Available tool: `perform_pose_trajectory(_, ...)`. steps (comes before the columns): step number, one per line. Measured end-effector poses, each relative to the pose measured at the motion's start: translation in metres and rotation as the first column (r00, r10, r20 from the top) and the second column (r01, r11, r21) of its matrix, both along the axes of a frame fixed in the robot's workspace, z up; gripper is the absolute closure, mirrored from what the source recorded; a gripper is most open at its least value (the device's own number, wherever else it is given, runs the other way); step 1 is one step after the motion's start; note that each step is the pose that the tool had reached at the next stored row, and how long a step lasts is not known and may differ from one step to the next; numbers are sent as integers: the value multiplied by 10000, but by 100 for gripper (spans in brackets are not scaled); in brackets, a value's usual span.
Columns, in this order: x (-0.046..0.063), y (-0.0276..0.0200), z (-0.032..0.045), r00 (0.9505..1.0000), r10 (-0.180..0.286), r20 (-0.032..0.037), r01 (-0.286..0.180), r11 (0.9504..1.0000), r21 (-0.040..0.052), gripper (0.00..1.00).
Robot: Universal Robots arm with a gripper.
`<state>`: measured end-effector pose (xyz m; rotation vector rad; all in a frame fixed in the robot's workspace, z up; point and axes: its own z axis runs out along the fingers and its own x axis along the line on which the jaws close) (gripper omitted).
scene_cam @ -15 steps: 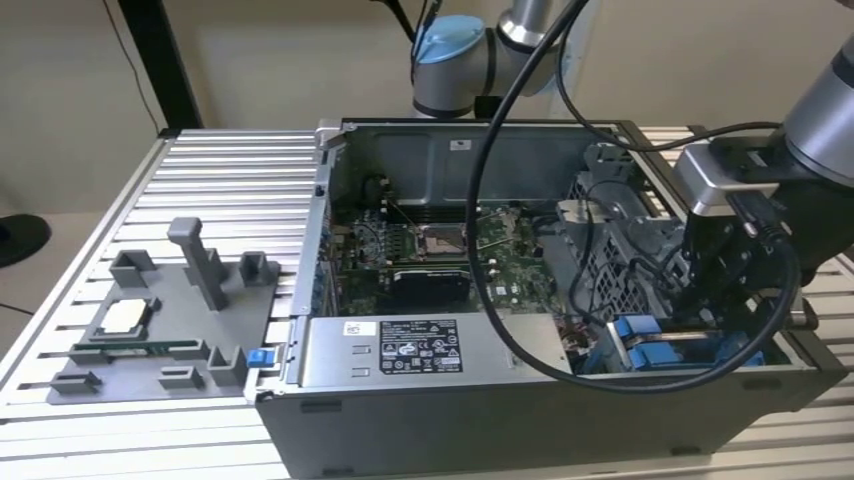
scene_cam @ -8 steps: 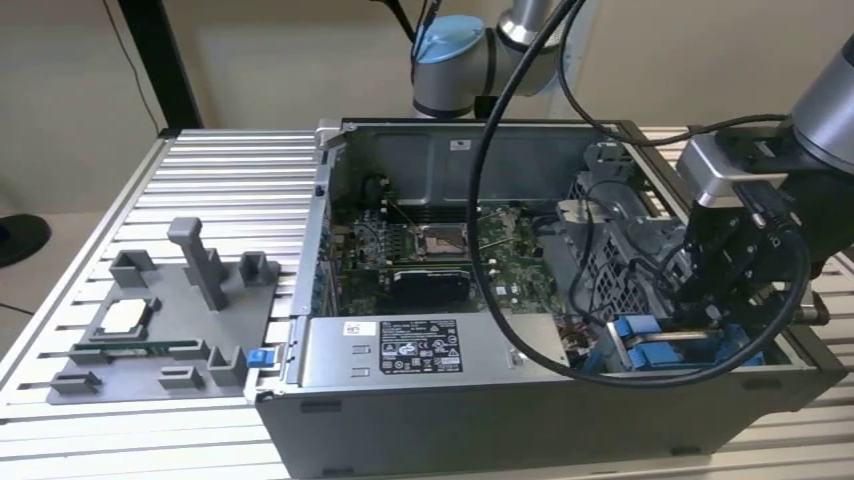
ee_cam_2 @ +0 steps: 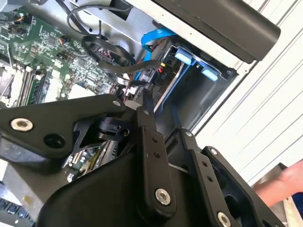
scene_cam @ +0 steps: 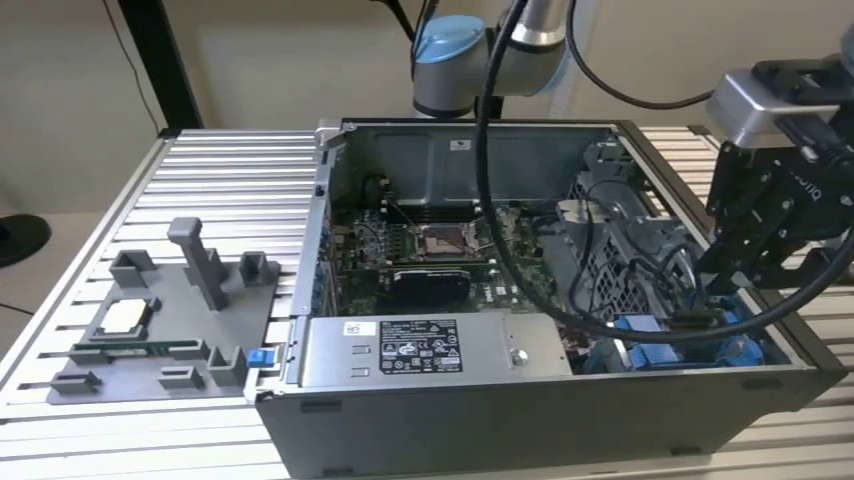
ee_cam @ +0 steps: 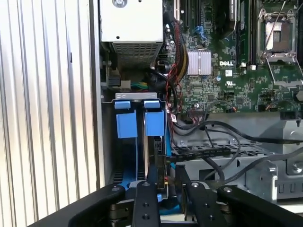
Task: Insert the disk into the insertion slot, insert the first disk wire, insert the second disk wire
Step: 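Insert the second disk wire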
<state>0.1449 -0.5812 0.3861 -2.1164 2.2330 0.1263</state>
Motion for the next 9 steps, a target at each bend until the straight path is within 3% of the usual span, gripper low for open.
perform_pose_trajectory(2,0,0,56,10000,1,1,-1,10000,-4,0)
perform_pose_trajectory(9,-1,-2,56,10000,-1,0,1,10000,-1,0)
